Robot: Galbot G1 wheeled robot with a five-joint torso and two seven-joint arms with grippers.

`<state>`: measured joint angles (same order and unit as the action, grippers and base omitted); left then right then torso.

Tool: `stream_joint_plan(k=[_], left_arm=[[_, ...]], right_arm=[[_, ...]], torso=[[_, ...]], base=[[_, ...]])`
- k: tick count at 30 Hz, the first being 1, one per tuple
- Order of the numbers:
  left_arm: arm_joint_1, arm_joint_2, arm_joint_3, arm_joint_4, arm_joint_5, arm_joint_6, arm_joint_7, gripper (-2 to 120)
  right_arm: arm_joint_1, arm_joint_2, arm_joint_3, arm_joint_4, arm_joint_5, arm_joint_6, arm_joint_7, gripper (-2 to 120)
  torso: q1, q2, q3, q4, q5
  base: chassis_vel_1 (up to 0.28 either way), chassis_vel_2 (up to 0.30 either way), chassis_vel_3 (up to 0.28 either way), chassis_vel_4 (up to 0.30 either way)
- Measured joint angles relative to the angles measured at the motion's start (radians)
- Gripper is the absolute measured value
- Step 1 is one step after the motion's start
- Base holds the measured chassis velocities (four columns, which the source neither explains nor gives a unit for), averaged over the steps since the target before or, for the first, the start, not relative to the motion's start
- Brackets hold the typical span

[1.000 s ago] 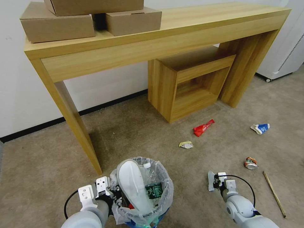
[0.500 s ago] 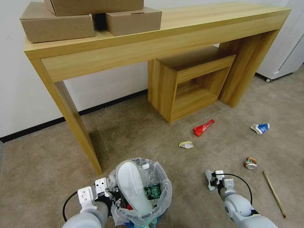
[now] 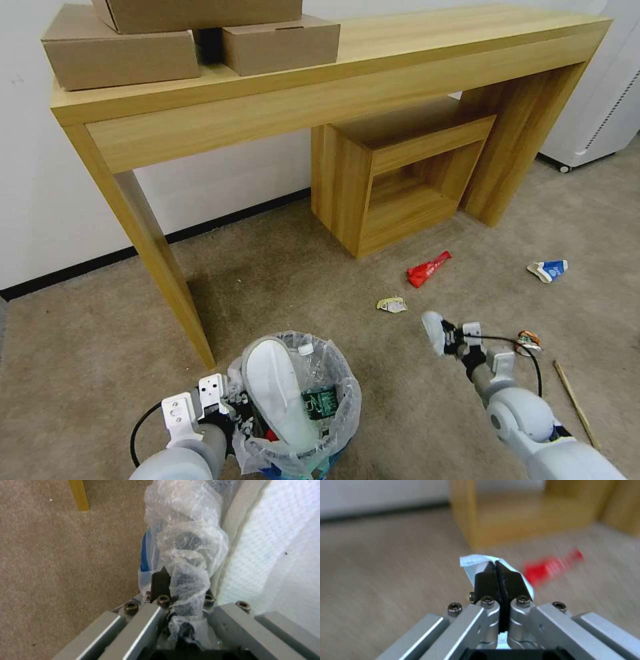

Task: Pick up the trash bin and place the garbage on the floor into it.

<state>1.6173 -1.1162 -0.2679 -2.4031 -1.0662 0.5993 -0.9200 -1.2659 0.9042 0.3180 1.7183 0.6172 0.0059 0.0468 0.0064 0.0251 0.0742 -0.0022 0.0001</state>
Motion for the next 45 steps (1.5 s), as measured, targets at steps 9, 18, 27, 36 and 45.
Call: stream_joint_plan(k=[9, 18, 27, 36, 45], left_arm=[[-0.015, -0.013, 0.021, 0.02, -0.001, -0.001, 0.0, 0], [-0.061, -0.036, 0.035, 0.053, -0.017, -0.018, 0.008, 0], [-0.09, -0.054, 0.019, 0.061, -0.037, -0.024, 0.007, 0], [-0.086, -0.102, 0.006, 0.058, -0.027, -0.022, 0.007, 0], [-0.077, -0.124, -0.007, 0.062, -0.007, -0.019, 0.007, 0]], right_arm=[[0.097, -0.103, -0.082, 0.255, 0.173, 0.051, -0.058, 0], [0.231, -0.243, -0.29, 0.46, 0.266, 0.005, -0.063, 0], [0.277, -0.252, -0.469, 0.48, 0.259, -0.004, -0.076, 0], [0.354, -0.183, -0.674, 0.36, 0.233, 0.003, -0.081, 0], [0.373, -0.142, -0.738, 0.33, 0.214, 0.009, -0.079, 0]], torso=[[0.0, 0.0, 0.0, 0.0001, -0.0001], [0.0, 0.0, 0.0, 0.0001, -0.0001], [0.0, 0.0, 0.0, 0.0, -0.0001], [0.0, 0.0, 0.0, 0.0, 0.0], [0.0, 0.0, 0.0, 0.0, 0.0]], base=[[0.0, 0.0, 0.0, 0.0], [0.0, 0.0, 0.0, 0.0], [0.0, 0.0, 0.0, 0.0], [0.0, 0.0, 0.0, 0.0], [0.0, 0.0, 0.0, 0.0]])
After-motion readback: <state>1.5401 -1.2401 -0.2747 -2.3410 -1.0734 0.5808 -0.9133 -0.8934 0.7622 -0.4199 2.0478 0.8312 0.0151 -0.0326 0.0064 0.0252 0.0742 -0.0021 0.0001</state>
